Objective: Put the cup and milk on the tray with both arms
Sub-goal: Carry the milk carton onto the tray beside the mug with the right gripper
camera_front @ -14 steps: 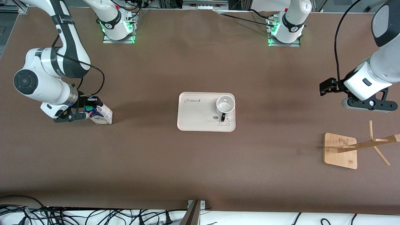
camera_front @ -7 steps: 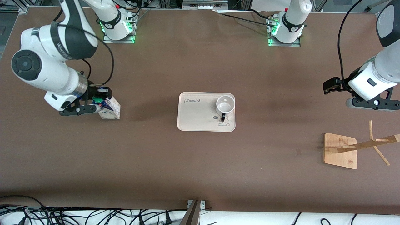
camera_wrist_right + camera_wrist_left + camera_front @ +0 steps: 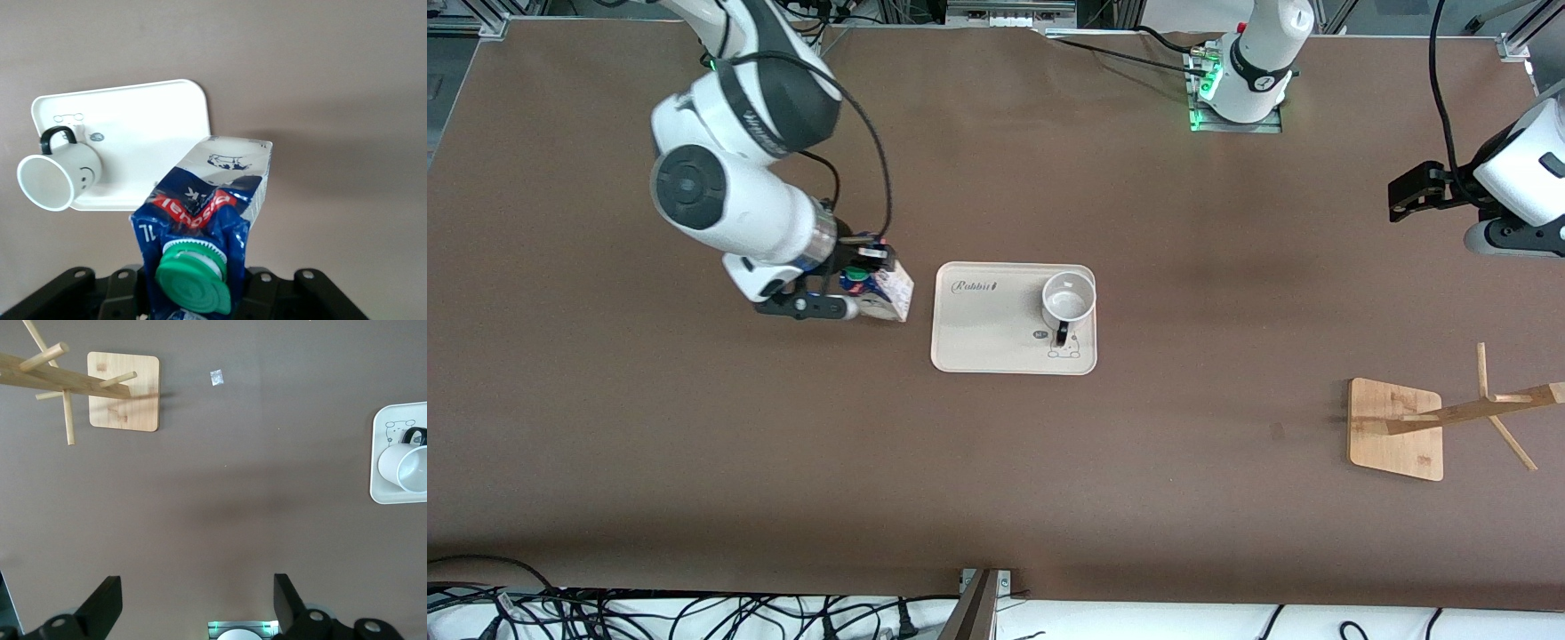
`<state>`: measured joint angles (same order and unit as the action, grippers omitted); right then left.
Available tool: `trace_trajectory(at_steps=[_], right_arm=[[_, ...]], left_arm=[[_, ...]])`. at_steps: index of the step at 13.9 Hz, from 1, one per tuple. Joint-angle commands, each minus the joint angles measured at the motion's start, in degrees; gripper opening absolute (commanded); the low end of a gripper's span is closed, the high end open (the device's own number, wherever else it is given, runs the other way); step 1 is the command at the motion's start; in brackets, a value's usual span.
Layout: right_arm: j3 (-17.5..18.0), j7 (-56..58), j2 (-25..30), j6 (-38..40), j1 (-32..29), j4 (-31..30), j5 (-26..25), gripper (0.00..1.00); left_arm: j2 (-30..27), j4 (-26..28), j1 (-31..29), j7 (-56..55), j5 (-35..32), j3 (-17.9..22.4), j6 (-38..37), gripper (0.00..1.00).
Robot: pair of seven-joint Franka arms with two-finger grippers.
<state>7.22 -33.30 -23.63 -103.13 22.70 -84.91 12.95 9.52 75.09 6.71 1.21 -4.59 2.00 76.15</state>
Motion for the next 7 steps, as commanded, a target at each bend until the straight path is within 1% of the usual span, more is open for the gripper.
trace_trajectory(at_steps=[1, 3, 4, 5, 6, 7], right_arm=[[-0.54, -2.56, -3.44, -1.18, 2.51, 4.14, 0.85, 0.25], [-0.54, -2.65, -4.93, -3.74, 4.97, 4.14, 0.76, 0.25], [-0.54, -2.65, -5.72, -5.31, 6.11, 4.14, 0.50, 0.25], [-0.54, -2.56, -6.25, -7.07, 7.26, 4.14, -2.03, 0.25], [-0.54, -2.21, -6.69, -7.78, 7.79, 4.14, -4.75, 0.25], [-0.54, -2.03, -6.87, -7.79, 8.06, 4.14, -6.43, 0.25]], left_arm=[[0.50, -0.91, 0.15, 1.07, 0.46, -0.15, -0.83, 1.00], [0.59, -0.91, -0.73, 1.16, 3.78, 0.37, -0.57, 1.00], [0.76, -0.91, -2.21, 1.25, 5.63, 0.46, -0.13, 1.00], [0.85, -0.91, -2.84, 1.42, 6.00, 0.38, -0.04, 1.00], [0.51, 0.05, -3.37, 2.91, 6.70, 0.55, 1.96, 1.00], [-0.80, 2.67, -3.46, 5.70, 6.70, 0.46, 4.51, 1.00]])
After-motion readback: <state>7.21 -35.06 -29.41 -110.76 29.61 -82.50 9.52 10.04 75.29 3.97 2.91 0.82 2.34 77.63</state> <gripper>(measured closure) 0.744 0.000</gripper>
